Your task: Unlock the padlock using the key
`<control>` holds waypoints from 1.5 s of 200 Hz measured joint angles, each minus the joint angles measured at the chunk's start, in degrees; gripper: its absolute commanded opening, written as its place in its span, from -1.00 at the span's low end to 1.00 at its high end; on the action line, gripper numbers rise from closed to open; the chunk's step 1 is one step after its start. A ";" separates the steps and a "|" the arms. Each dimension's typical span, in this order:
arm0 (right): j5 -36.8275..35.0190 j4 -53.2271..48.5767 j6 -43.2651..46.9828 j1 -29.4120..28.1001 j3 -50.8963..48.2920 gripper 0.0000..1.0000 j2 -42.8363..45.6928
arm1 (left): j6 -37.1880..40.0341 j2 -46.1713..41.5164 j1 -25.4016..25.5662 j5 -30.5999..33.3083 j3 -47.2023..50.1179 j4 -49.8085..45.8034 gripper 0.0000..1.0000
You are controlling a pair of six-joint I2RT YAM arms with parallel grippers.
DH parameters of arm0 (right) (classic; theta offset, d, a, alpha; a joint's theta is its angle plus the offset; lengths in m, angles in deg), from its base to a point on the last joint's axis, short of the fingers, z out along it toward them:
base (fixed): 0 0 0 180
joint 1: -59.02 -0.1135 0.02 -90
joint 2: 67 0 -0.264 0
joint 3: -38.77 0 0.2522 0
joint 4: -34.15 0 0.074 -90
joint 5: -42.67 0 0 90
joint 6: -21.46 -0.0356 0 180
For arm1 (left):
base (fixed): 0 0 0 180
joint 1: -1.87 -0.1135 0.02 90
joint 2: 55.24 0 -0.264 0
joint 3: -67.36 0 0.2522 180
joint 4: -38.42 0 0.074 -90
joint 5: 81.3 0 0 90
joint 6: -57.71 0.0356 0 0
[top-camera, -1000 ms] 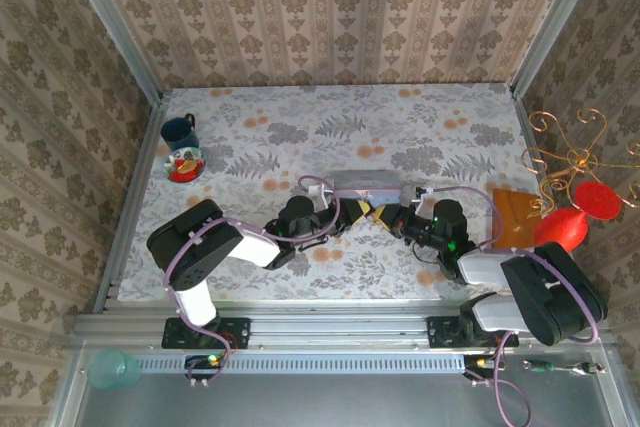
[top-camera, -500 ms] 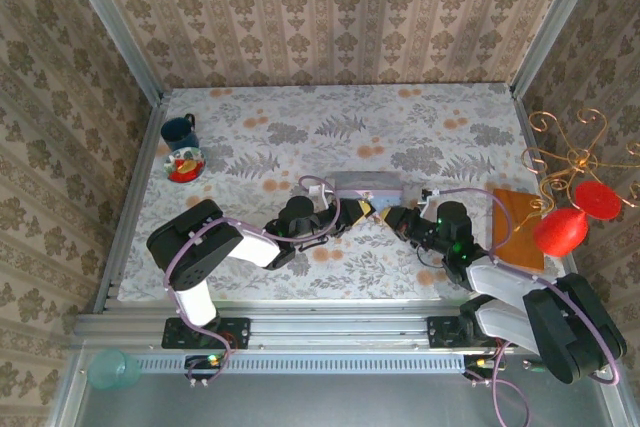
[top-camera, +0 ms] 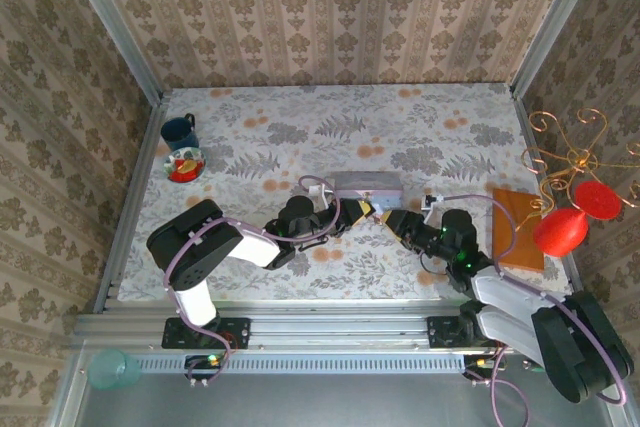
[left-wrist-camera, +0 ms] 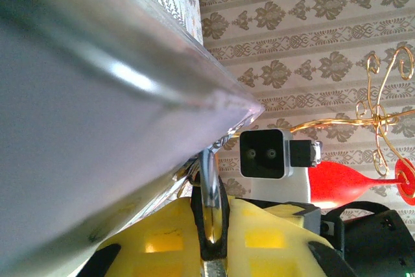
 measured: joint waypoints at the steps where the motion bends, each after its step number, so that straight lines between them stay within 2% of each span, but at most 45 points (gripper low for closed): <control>1: 0.02 0.00 0.00 0.00 0.00 -0.17 0.02 | 0.00 0.00 0.00 0.02 0.00 0.00 -0.96; 33: 0.07 0.00 -0.66 -0.04 -0.02 -0.18 0.50 | 0.00 0.00 0.00 0.00 0.00 0.02 -0.97; 77: 0.31 1.11 -1.86 -1.55 -0.02 -0.30 -1.70 | 0.00 0.00 0.00 0.00 0.00 0.24 -0.97; 158: 0.22 2.14 -2.40 -3.28 0.15 -0.64 -2.43 | 0.00 0.02 -0.26 -0.22 0.00 0.42 -0.97; 300: 0.48 2.10 -2.38 -3.39 1.99 -0.84 -5.07 | 2.80 -0.39 0.22 0.11 -0.39 -3.15 -0.97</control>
